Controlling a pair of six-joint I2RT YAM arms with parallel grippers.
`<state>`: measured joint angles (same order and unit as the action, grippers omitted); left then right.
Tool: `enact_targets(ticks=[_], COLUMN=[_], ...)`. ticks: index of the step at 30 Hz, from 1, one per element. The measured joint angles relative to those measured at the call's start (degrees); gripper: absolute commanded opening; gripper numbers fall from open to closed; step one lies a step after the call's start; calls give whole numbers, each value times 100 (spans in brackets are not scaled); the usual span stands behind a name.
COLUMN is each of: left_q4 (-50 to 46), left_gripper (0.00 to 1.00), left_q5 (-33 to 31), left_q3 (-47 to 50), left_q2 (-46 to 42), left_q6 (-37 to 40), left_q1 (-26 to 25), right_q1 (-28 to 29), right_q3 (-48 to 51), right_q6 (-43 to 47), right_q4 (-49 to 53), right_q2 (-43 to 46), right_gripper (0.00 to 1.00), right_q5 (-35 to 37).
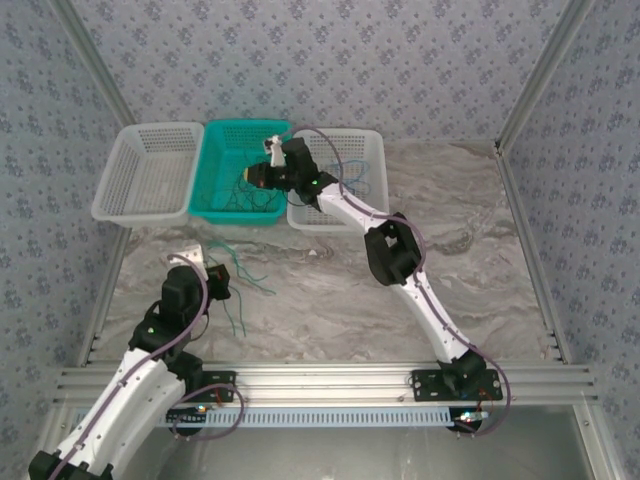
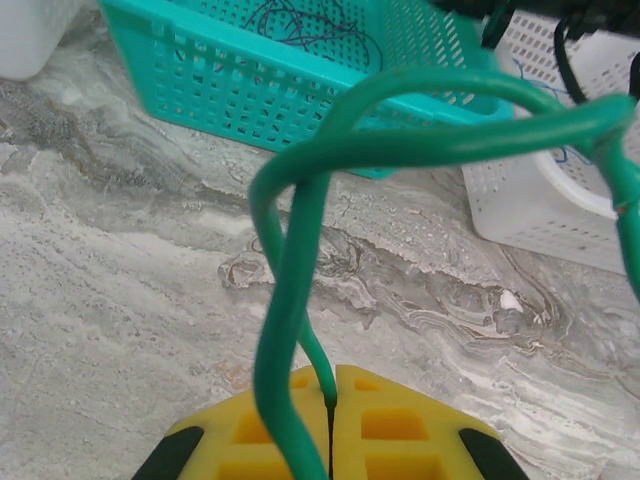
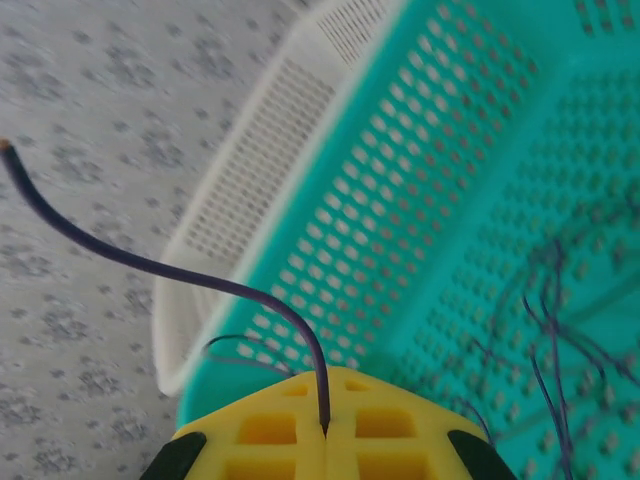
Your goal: Untangle the cables
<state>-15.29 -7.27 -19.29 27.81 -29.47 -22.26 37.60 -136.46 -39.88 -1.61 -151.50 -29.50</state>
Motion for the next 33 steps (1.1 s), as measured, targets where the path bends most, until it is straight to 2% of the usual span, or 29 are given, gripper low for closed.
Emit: enact_targets(ticks=[2, 4, 6, 10, 17, 19, 22, 27, 30, 33], left_q4=[-9, -17, -17, -61, -166, -146, 83, 424, 562, 654], left_gripper=[0, 0, 0, 0, 0, 0, 0, 0, 0, 0], left_q5=[0, 0, 0, 0, 2, 55, 332, 748, 876, 962], left_q3=[0, 0, 0, -2, -103, -170, -232, -529, -903, -1255], left_q2=[9, 15, 44, 83, 282, 352, 470, 940, 1405, 1832], left_q6=[-2, -15, -22, -70, -129, -129, -109, 234, 627, 1058], left_q1=[0, 0, 0, 0, 0, 0, -2, -173, -433, -800], right_q1=[17, 15, 17, 31, -42, -129, -271, -356, -334, -304], right_q3=[-81, -245, -402, -459, -507, -223, 962, 4113, 5484, 6369], right_q6=[81, 197, 380, 817, 1403, 1646, 2024, 2540, 2667, 2629], right_q4=[448, 901, 1335, 2026, 2848, 2933, 2883, 2190, 1974, 1834], right_q2=[70, 125, 219, 697, 1926, 2481, 3729, 6081, 6966, 7412], right_gripper=[29, 50, 64, 100, 100, 100, 100, 100, 99, 96], right_q5=[79, 127, 232, 588, 933, 911, 887, 938, 896, 741])
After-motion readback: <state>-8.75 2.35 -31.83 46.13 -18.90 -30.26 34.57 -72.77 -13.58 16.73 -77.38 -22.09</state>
